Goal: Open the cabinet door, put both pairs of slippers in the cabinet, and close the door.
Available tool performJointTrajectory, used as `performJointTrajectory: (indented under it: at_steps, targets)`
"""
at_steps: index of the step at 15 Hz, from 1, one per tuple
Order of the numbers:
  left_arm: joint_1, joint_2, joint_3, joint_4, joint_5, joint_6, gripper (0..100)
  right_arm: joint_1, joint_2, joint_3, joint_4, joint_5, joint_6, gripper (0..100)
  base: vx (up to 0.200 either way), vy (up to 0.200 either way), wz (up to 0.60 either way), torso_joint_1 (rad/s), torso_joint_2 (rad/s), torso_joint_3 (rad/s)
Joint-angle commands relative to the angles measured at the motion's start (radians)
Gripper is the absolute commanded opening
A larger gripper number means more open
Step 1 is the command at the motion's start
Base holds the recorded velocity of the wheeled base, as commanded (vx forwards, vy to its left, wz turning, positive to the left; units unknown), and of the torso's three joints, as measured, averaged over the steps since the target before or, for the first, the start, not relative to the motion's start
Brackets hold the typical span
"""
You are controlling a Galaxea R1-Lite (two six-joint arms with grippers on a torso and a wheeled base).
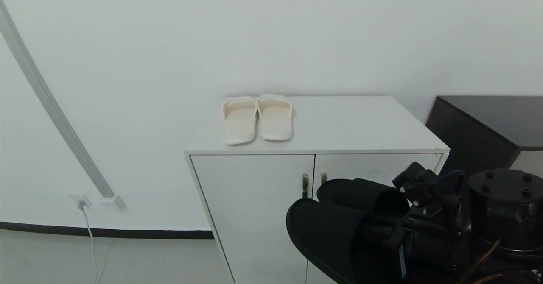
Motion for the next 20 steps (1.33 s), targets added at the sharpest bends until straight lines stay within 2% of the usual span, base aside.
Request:
performJointTrajectory:
  at_steps: [1,12,20]
  targets:
    - [0.000,0.001,0.001,0.000,0.001,0.001,100,0.003,0.007,0.004,0.000,0.000,0.000,0,0.000,0.000,0.00,-0.207,0.52,0.325]
    - [0.000,0.001,0.001,0.000,0.001,0.001,100,0.003,0.003,0.018,-0.002,0.002,-0.017,0,0.000,0.000,0.00,-0.161,0.49,0.328]
    - [0.000,0.001,0.001,0.000,0.001,0.001,100,0.003,0.001,0.026,-0.002,0.002,-0.017,0,0.000,0.000,0.00,-0.066,0.45,0.375]
